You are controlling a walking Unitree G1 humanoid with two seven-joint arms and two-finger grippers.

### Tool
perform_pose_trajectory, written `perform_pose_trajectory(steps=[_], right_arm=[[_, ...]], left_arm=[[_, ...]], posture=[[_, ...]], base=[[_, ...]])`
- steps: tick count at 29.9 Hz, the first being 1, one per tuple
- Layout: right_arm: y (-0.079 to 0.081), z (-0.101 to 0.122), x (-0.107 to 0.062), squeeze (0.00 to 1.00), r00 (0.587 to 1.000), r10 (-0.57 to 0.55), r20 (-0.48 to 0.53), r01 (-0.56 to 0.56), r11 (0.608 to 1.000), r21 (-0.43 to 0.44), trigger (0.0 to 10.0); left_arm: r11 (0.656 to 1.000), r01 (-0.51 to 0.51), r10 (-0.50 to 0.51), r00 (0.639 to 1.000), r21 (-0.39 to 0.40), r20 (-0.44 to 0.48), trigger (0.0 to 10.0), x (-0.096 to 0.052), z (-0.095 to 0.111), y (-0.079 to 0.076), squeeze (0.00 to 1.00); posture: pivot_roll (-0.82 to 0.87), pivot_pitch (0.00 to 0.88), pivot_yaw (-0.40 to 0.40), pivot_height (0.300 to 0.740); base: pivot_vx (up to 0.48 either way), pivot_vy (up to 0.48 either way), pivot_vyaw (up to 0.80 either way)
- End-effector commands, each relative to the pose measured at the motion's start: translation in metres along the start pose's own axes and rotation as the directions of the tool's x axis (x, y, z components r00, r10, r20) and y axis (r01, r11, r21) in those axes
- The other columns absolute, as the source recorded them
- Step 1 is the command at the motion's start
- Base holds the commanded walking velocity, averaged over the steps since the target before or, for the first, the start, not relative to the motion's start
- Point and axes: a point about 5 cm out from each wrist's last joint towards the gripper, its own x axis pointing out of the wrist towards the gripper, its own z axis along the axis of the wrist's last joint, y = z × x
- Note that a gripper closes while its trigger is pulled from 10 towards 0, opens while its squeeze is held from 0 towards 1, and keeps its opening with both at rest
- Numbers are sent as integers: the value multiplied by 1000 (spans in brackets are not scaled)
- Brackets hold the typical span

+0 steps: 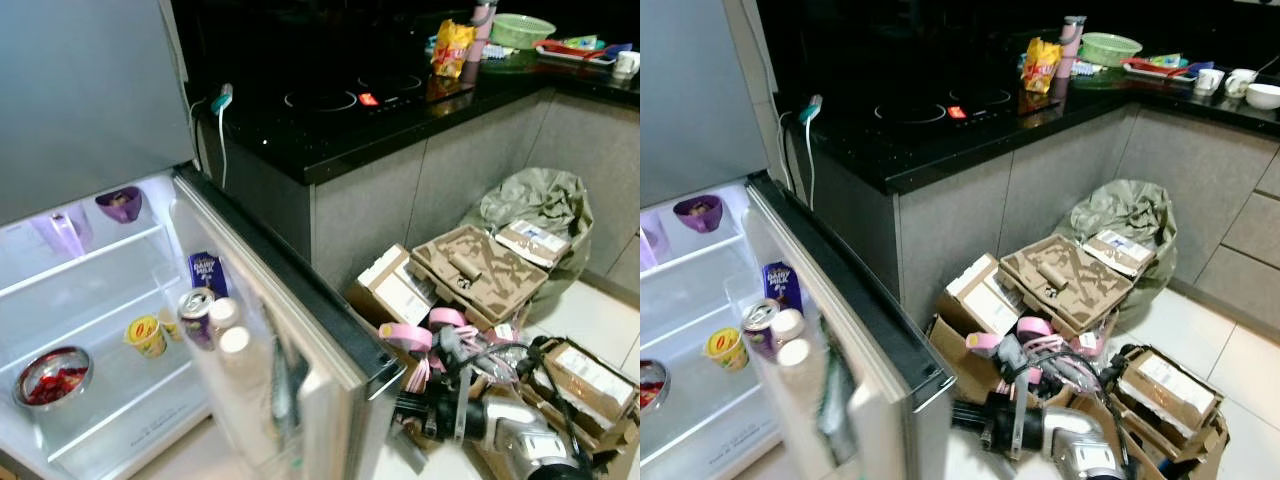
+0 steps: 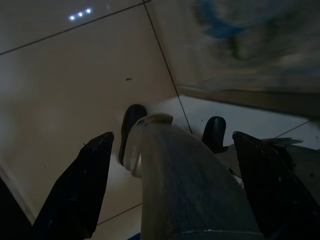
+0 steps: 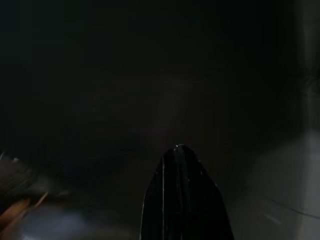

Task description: Restocking fridge

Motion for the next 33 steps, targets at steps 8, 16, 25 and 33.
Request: perform_pose_trajectory(steps=[8,16,25,33], right_arm=[[-25,-37,-50,0,891,-437,-124,446,893,57,10000],[-21,-72,-77,0,793,-550,-261,583,810,67,10000],[-14,-98,-93,0,711,-615,-339,676,731,92,10000],[-7,-113,-102,0,667,-637,-386,719,687,108,10000]], left_arm=[[1000,6,-6,1000,1,-17,10000,-1,-7,-3,0],[1000,7,-7,1000,5,-18,10000,-1,-6,-3,0],[1000,8,-8,1000,12,-16,10000,0,-5,-2,0],[1000,9,-9,1000,17,-16,10000,0,-4,-2,0]], posture=[[-145,0,-35,740],[-149,0,-29,740],[-149,0,-24,740],[-148,0,-21,740]], base=[[0,0,127],[0,0,755],[0,0,775],[0,0,775]])
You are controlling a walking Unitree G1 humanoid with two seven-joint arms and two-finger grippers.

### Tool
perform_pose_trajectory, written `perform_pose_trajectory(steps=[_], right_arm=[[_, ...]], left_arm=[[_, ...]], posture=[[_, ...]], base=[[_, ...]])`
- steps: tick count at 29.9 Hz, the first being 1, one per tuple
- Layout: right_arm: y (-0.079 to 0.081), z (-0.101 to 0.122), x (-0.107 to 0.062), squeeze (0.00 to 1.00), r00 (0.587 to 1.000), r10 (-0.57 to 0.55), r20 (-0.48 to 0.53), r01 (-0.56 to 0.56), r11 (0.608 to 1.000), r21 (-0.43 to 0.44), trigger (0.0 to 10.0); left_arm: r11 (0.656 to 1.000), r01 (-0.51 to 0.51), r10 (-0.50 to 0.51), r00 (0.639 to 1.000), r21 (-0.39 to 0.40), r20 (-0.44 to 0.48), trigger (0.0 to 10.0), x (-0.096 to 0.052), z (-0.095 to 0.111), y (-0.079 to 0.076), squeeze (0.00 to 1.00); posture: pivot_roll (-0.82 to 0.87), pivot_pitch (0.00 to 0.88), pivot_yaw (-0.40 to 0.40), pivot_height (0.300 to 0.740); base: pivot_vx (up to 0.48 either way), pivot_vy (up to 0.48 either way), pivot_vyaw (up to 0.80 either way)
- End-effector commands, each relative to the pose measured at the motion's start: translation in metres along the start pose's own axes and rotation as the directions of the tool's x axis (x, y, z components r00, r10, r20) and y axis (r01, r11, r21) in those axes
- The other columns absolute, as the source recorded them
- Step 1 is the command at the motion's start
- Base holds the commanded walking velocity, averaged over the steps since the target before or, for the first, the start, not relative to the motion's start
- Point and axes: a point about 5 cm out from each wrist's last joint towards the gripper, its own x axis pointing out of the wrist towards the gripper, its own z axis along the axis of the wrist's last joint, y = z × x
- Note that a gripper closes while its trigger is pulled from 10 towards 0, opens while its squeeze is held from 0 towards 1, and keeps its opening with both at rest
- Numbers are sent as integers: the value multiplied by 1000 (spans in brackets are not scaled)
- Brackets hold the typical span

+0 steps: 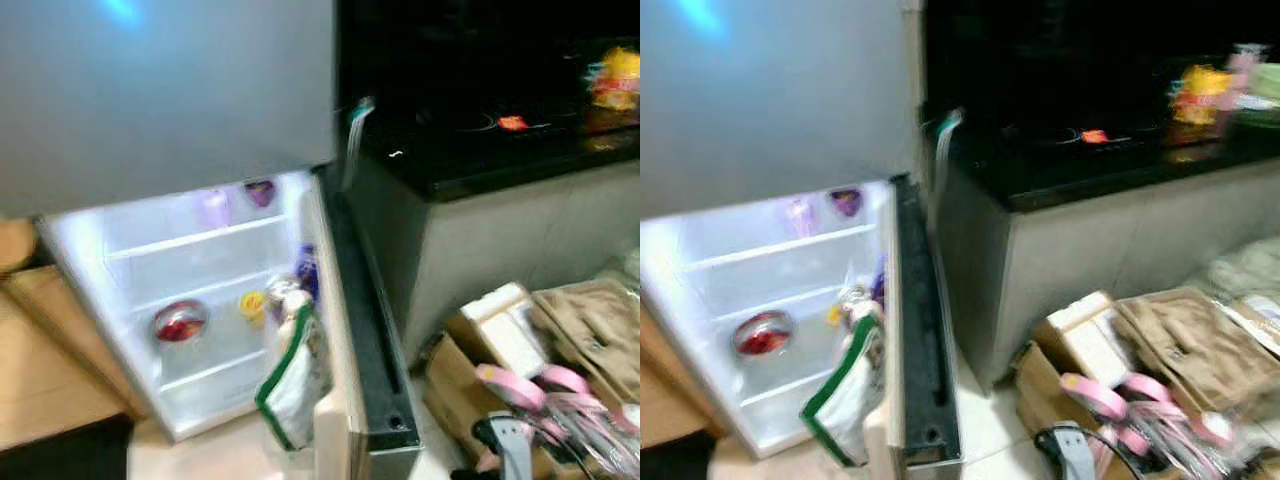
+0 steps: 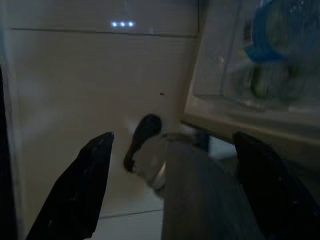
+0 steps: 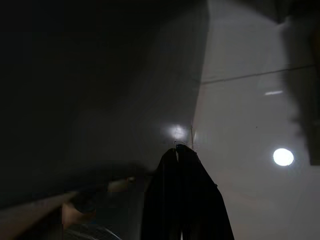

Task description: Restocking fridge

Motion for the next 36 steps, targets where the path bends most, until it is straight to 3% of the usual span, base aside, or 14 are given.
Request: perform_pose_trajectory(steps=[1,11,16,21,24,30,32,33,34,36], right_arm=[[2,-7,0,0,1000,-15,-19,15,1000,8,10000],[-4,-18,-4,0,994,-91,-61,92,996,11,10000],[-8,-21,-6,0,985,-151,-83,152,988,2,10000],[-12,-35,-11,0,959,-220,-181,212,975,-65,10000],[-15,-46,-16,0,930,-267,-254,231,959,-163,10000],[-17,-50,-18,0,912,-291,-289,230,946,-228,10000],[-16,-48,-16,0,917,-275,-289,201,944,-262,10000],[-8,-33,-7,0,952,-203,-229,136,952,-275,10000],[-8,-33,-7,0,952,-203,-229,136,952,-275,10000],[9,5,11,0,995,-52,-85,26,958,-287,10000]], left_arm=[[1000,-19,19,999,-2,-27,10000,-3,-8,6,0],[1000,-17,17,999,-3,-27,10000,-3,-9,5,0],[1000,-17,17,1000,-4,-26,10000,-3,-9,5,0],[1000,-17,17,1000,-5,-26,10000,-3,-9,5,0],[1000,-17,16,999,-4,-28,10000,-3,-9,5,0],[1000,-16,16,999,-3,-29,10000,-3,-9,5,0],[1000,-16,16,999,-3,-28,10000,-4,-9,5,0],[1000,-17,17,999,-2,-29,10000,-4,-9,6,0],[1000,-17,17,999,-2,-29,10000,-4,-9,6,0],[1000,-16,16,999,-1,-30,10000,-4,-9,6,0]], posture=[[-148,0,-21,740],[-148,0,-23,740],[-148,0,-23,740],[-148,0,-23,740],[-148,0,-23,740],[-148,0,-23,740],[-149,0,-21,740],[-153,0,-20,740],[-153,0,-20,740],[-153,0,-20,740]], base=[[0,0,775],[0,0,775],[0,0,0],[0,0,0],[0,0,0],[0,0,0],[0,0,0],[0,0,0],[0,0,0],[0,0,0]])
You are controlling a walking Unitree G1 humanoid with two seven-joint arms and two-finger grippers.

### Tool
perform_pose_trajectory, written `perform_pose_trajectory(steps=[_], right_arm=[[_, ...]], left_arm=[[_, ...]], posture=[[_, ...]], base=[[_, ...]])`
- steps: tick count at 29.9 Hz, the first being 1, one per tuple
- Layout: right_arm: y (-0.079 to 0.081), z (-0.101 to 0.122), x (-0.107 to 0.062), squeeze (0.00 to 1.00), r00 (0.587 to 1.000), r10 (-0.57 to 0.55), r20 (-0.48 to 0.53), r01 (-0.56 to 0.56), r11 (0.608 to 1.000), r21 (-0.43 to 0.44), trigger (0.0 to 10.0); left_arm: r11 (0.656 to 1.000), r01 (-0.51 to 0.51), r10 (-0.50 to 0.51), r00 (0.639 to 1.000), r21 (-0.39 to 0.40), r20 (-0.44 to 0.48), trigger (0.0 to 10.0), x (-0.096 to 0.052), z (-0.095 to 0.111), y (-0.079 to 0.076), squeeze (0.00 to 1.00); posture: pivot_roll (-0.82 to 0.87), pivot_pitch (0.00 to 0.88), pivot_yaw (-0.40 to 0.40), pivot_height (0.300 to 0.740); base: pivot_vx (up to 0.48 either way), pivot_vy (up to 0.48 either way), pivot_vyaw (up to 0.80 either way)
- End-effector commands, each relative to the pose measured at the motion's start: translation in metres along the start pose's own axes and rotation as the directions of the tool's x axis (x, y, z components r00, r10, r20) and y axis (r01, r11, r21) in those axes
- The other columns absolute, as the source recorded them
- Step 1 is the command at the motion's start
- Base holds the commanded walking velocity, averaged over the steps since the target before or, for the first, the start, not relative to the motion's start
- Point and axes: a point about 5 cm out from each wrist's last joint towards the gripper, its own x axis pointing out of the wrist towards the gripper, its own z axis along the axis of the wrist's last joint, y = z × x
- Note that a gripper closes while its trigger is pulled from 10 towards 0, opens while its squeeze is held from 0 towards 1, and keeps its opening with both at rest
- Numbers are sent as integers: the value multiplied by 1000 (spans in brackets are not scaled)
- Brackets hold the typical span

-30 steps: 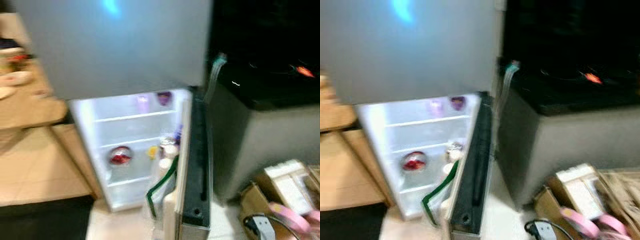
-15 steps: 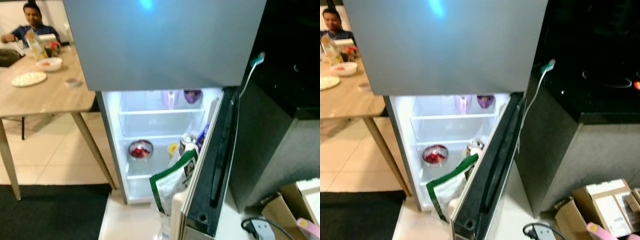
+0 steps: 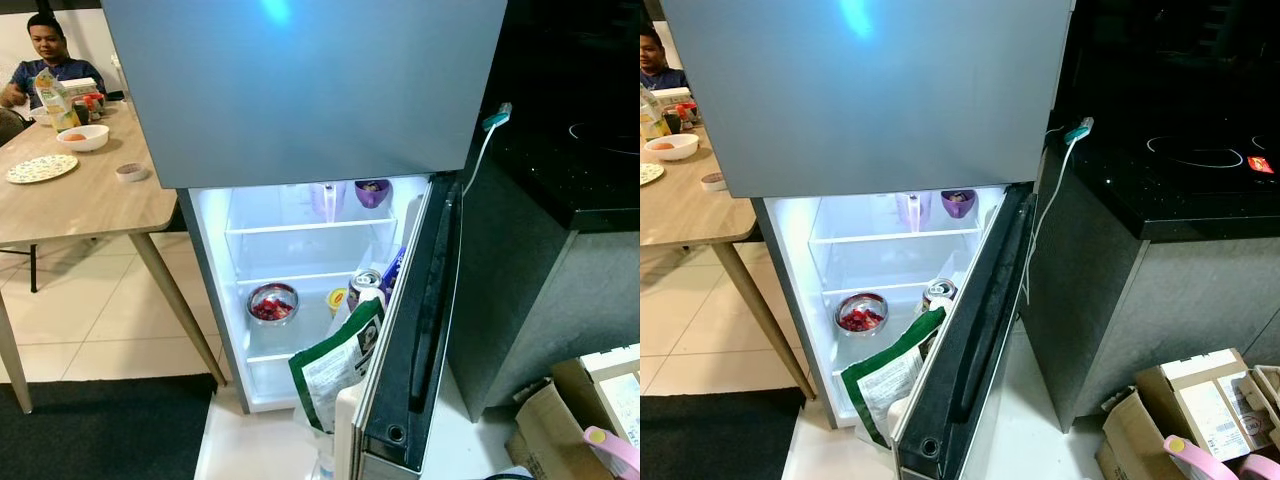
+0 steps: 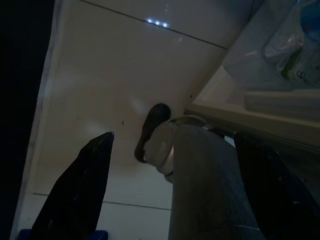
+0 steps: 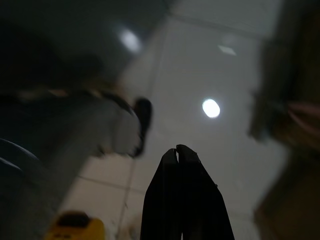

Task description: Restocking fridge

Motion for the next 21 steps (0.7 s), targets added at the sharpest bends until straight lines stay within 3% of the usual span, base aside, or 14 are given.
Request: perform_pose_trajectory(steps=[1,7,9,10,11,12,14,15,16,17,18,19,20,21], right_arm=[[5,47,5,0,980,87,181,-77,995,-63,10000],[18,89,5,0,914,285,289,-250,956,-152,10000],[18,89,5,0,914,285,289,-250,956,-152,10000],[27,102,3,0,873,385,299,-333,919,-210,10000],[27,102,3,0,873,385,299,-333,919,-210,10000],[38,115,1,0,814,505,286,-431,856,-285,10000],[38,115,1,0,814,505,286,-431,856,-285,10000],[51,126,-2,0,748,613,256,-515,778,-359,10000],[51,126,-2,0,748,613,256,-515,778,-359,10000],[64,138,-6,0,671,709,216,-587,687,-430,10000],[64,138,-6,0,671,709,216,-587,687,-430,10000],[75,148,-12,0,602,777,183,-635,605,-480,10000],[75,148,-12,0,602,777,183,-635,605,-480,10000],[84,157,-16,0,544,824,158,-665,539,-517,10000]], left_arm=[[1000,2,-2,1000,9,-9,10000,0,-1,0,0],[1000,3,-3,1000,8,-10,10000,0,-2,0,0],[1000,3,-3,1000,8,-10,10000,0,-2,0,0],[1000,4,-4,1000,7,-10,10000,0,-2,0,0],[1000,4,-4,1000,7,-10,10000,0,-2,0,0],[1000,3,-3,1000,6,-10,10000,0,-2,0,0],[1000,3,-3,1000,6,-10,10000,0,-2,0,0],[1000,3,-3,1000,4,-11,10000,0,-3,-1,0],[1000,3,-3,1000,4,-11,10000,0,-3,-1,0],[1000,4,-4,1000,4,-12,10000,0,-3,-1,0],[1000,4,-4,1000,4,-12,10000,0,-3,-1,0],[1000,4,-4,1000,4,-13,10000,0,-4,-2,0],[1000,4,-4,1000,4,-13,10000,0,-4,-2,0],[1000,5,-5,1000,3,-13,10000,0,-4,-2,0]], posture=[[-153,0,-20,740],[-154,0,-22,740],[-154,0,-22,740],[-154,0,-22,740],[-154,0,-22,740],[-154,0,-27,740],[-154,0,-27,740],[-153,0,-28,740],[-153,0,-28,740],[-154,0,-29,740],[-154,0,-29,740],[-154,0,-29,740],[-154,0,-29,740],[-154,0,-29,740]], base=[[0,0,0],[0,0,0],[0,0,0],[0,0,0],[0,0,0],[0,0,0],[0,0,0],[0,0,0],[0,0,0],[0,0,0],[0,0,0],[0,0,0],[0,0,0],[0,0,0]])
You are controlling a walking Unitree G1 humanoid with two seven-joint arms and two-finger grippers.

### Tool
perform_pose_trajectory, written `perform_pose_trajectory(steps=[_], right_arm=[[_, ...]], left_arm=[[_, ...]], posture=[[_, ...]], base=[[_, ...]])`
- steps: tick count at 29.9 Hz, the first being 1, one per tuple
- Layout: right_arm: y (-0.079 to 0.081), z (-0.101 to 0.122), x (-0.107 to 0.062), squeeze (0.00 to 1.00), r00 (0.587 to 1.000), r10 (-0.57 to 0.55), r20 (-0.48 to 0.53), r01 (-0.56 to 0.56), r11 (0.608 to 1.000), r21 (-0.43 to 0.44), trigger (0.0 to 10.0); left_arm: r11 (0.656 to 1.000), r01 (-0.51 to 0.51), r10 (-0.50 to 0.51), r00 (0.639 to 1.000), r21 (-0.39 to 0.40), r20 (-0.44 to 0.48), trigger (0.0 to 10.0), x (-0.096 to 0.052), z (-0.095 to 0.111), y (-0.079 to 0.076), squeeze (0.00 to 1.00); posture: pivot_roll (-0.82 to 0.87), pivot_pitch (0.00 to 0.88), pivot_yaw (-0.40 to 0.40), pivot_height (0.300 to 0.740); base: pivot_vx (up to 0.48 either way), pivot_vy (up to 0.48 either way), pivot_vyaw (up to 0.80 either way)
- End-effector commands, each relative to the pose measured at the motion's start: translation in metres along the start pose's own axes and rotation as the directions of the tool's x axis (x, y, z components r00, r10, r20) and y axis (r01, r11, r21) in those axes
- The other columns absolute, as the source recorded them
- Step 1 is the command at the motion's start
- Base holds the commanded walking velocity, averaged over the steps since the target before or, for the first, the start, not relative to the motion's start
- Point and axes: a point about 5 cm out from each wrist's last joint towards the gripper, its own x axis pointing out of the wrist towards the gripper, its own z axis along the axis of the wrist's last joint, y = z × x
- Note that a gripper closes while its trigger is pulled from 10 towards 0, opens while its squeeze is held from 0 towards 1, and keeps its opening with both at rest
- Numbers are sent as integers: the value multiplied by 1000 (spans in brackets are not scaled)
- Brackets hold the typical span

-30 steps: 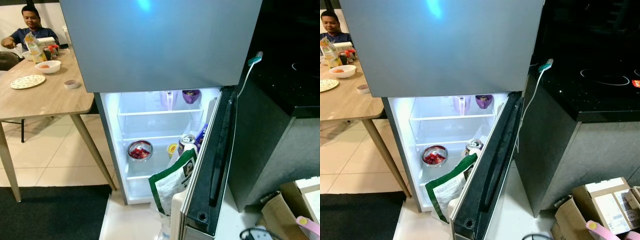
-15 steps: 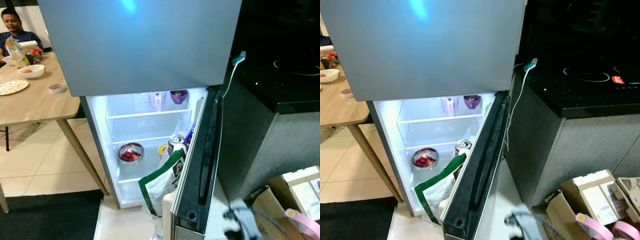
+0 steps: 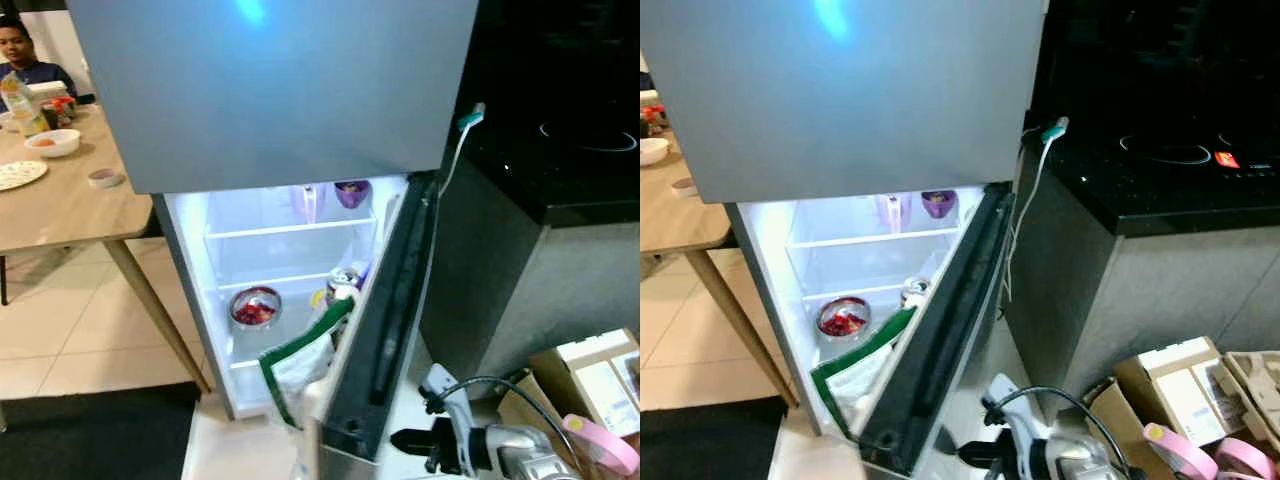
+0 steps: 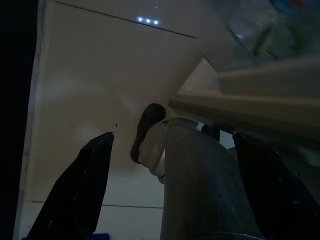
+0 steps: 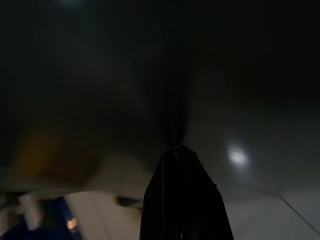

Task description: Restocking fridge

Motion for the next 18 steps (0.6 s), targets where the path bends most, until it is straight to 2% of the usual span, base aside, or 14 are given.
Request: perform_pose_trajectory(steps=[1,2,5,7,9,11,12,13,14,16,17,18], right_arm=[[5,24,13,0,993,109,49,-106,992,-64,10000],[5,24,13,0,993,109,49,-106,992,-64,10000],[20,63,36,0,955,277,107,-257,952,-168,10000],[20,63,36,0,955,277,107,-257,952,-168,10000],[32,95,56,0,915,318,249,-276,943,-187,10000],[32,95,56,0,915,318,249,-276,943,-187,10000],[35,106,61,0,896,319,309,-275,945,-180,10000],[35,106,61,0,896,319,309,-275,945,-180,10000],[32,107,65,0,900,274,340,-229,959,-166,10000],[32,107,65,0,900,274,340,-229,959,-166,10000],[19,95,62,0,933,144,331,-116,988,-103,10000],[19,95,62,0,933,144,331,-116,988,-103,10000]], left_arm=[[1000,2,-2,1000,0,-12,10000,0,-3,-1,0],[1000,2,-2,1000,0,-12,10000,0,-3,-1,0],[1000,3,-3,1000,2,-12,10000,0,-4,-2,0],[1000,3,-3,1000,2,-12,10000,0,-4,-2,0],[1000,4,-4,1000,4,-11,10000,0,-3,-2,0],[1000,4,-4,1000,4,-11,10000,0,-3,-2,0],[1000,5,-5,1000,4,-11,10000,0,-3,-2,0],[1000,5,-5,1000,4,-11,10000,0,-3,-2,0],[1000,5,-5,1000,5,-11,10000,0,-3,-2,0],[1000,5,-5,1000,5,-11,10000,0,-3,-2,0],[1000,5,-5,1000,5,-11,10000,0,-3,-2,0],[1000,5,-5,1000,5,-11,10000,0,-3,-2,0]], posture=[[-154,0,-29,740],[-154,0,-29,740],[-154,0,-29,740],[-154,0,-29,740],[-151,0,-31,740],[-151,0,-31,740],[-151,0,-31,740],[-151,0,-31,740],[-144,0,-30,740],[-144,0,-30,740],[-143,0,-32,740],[-143,0,-32,740]], base=[[0,0,0],[0,0,0],[0,0,0],[0,0,0],[0,0,0],[0,0,0],[0,0,0],[0,0,0],[0,0,0],[0,0,0],[0,0,0],[0,0,0]])
